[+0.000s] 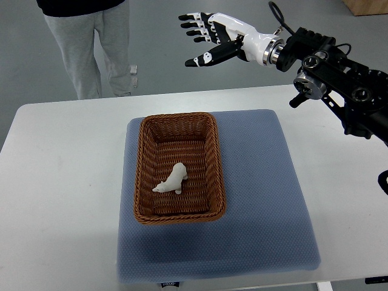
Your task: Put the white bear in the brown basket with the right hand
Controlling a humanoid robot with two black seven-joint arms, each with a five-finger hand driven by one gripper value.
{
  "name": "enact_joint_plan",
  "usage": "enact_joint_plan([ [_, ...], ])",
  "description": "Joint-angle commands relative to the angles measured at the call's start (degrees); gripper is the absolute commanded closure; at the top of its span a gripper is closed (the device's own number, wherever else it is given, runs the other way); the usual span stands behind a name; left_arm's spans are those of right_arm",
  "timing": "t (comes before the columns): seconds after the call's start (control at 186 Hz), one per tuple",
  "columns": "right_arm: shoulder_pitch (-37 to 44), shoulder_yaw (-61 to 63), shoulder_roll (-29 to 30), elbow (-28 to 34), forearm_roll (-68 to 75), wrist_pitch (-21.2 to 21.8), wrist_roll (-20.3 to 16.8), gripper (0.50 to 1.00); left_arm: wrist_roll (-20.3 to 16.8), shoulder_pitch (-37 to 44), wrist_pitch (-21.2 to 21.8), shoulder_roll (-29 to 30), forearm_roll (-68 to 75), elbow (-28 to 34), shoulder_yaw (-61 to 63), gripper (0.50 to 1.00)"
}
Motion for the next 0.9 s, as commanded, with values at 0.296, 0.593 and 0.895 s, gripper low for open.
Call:
enact_joint_plan([
  [0.296, -10.43, 15.73, 8.55, -5.63, 17.08, -17.26, 3.78, 0.581, -0.04, -0.01, -0.01, 0.00, 0.00, 0.00, 0.00, 0.500],
  [0.593, -14.82, 19.33, 9.34, -9.14, 25.96, -14.18, 6.68, 0.579, -0.04, -0.01, -0.01, 0.00, 0.00, -0.09, 0.00, 0.500],
  [0.895, -17.02, 19.24, 9.26, -14.24, 33.43, -7.24, 10.10, 0.579, -0.04, -0.01, 0.08, 0.00, 0.00, 0.00, 0.00, 0.500],
])
